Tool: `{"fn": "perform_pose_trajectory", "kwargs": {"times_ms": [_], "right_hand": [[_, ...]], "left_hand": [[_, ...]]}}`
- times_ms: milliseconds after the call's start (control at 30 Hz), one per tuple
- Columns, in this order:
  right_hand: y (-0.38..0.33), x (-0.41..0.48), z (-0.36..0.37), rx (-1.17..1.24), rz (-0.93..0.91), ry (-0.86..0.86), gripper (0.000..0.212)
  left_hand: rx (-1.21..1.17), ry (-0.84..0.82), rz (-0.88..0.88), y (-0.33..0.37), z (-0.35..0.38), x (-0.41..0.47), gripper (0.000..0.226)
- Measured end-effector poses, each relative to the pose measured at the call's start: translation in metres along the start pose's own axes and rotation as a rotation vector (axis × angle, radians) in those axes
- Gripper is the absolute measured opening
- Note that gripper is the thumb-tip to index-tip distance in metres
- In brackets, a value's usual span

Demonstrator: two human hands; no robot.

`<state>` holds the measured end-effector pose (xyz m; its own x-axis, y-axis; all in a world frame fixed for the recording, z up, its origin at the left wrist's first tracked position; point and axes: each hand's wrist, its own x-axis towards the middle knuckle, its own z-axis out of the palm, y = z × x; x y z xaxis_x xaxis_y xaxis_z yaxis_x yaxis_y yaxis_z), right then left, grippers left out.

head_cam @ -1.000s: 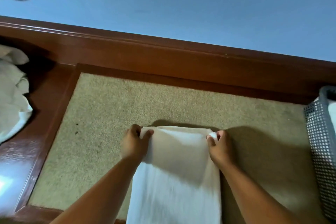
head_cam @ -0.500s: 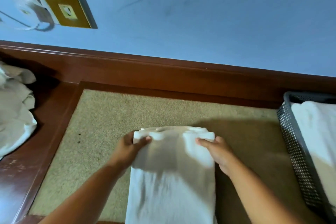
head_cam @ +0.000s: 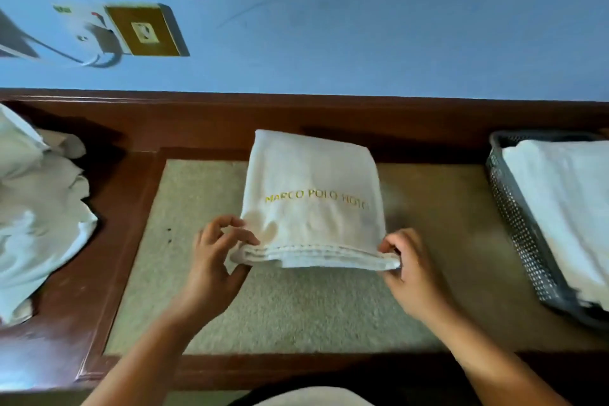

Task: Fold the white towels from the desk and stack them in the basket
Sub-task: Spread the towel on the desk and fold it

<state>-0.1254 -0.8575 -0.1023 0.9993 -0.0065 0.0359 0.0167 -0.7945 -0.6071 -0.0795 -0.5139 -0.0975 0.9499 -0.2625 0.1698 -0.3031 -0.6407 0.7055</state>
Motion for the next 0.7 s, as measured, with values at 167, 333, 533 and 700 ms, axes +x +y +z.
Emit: {"fn": "perform_pose_trajectory", "kwargs": {"times_ms": [167,333,533,700], "right_hand": [[0.034,-0.041,0.081,0.052,0.416,-0.309,0.043],[0.022,-0.030,0.097,0.175,0.679,-0.273,0.055],[0.021,-0.015,0.106,0.209,0.882,-0.242,0.031],[0.025,-0.010,0.106,0.189,0.887,-0.254,0.021]], "left_hand": [[-0.091,-0.246,-0.634,-0.051,0.052,-0.067,0.046],[-0.130,-0.247,-0.802,-0.049,0.064,-0.074,0.047],[-0.240,-0.192,-1.023,-0.058,0.082,-0.048,0.053],[-0.261,-0.169,-1.113,-0.054,0.092,-0.027,0.029]]}}
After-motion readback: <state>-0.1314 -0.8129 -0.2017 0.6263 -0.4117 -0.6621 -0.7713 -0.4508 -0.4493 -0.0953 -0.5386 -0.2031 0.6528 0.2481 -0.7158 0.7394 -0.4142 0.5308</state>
